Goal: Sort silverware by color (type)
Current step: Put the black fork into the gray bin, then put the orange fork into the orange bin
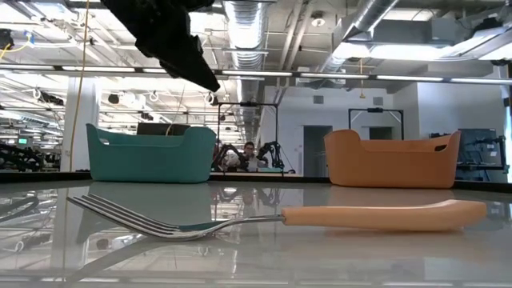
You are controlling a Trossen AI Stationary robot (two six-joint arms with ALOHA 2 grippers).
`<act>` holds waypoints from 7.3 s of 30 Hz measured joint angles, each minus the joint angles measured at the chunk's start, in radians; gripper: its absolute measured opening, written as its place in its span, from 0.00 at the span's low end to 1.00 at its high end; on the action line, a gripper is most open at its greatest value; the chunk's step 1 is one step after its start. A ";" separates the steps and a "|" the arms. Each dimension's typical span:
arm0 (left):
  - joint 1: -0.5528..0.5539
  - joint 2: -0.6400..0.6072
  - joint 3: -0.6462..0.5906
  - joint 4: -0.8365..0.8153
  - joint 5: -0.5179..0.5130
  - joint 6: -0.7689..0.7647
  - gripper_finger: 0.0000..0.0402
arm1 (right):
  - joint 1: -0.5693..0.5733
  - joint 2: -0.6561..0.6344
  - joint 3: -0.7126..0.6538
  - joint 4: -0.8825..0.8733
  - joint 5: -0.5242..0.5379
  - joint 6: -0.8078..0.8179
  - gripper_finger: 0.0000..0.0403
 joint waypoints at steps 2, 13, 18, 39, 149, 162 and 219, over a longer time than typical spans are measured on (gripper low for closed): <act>0.000 0.000 -0.019 0.040 0.024 -0.016 0.29 | 0.085 -0.026 0.000 -0.090 -0.002 0.102 0.05; 0.000 0.000 -0.020 0.165 0.141 -0.062 0.29 | 0.252 -0.045 -0.002 -0.444 -0.091 0.342 0.05; 0.000 0.000 -0.020 0.164 0.140 -0.115 0.29 | 0.230 -0.023 -0.002 -0.424 -0.114 0.333 0.05; -0.010 0.000 -0.020 0.163 0.121 -0.083 0.29 | 0.024 0.238 -0.002 -0.263 -0.308 0.111 0.06; 0.090 0.406 0.348 -0.117 -0.046 0.154 0.04 | -0.231 0.415 0.135 0.098 0.155 -0.837 0.53; 0.172 0.284 0.351 0.025 -0.150 0.122 0.04 | -0.467 0.273 0.135 -0.054 0.194 -1.201 0.53; 0.142 0.291 0.353 0.160 -0.158 0.119 0.04 | -0.769 0.284 0.133 -0.146 0.019 -1.686 0.48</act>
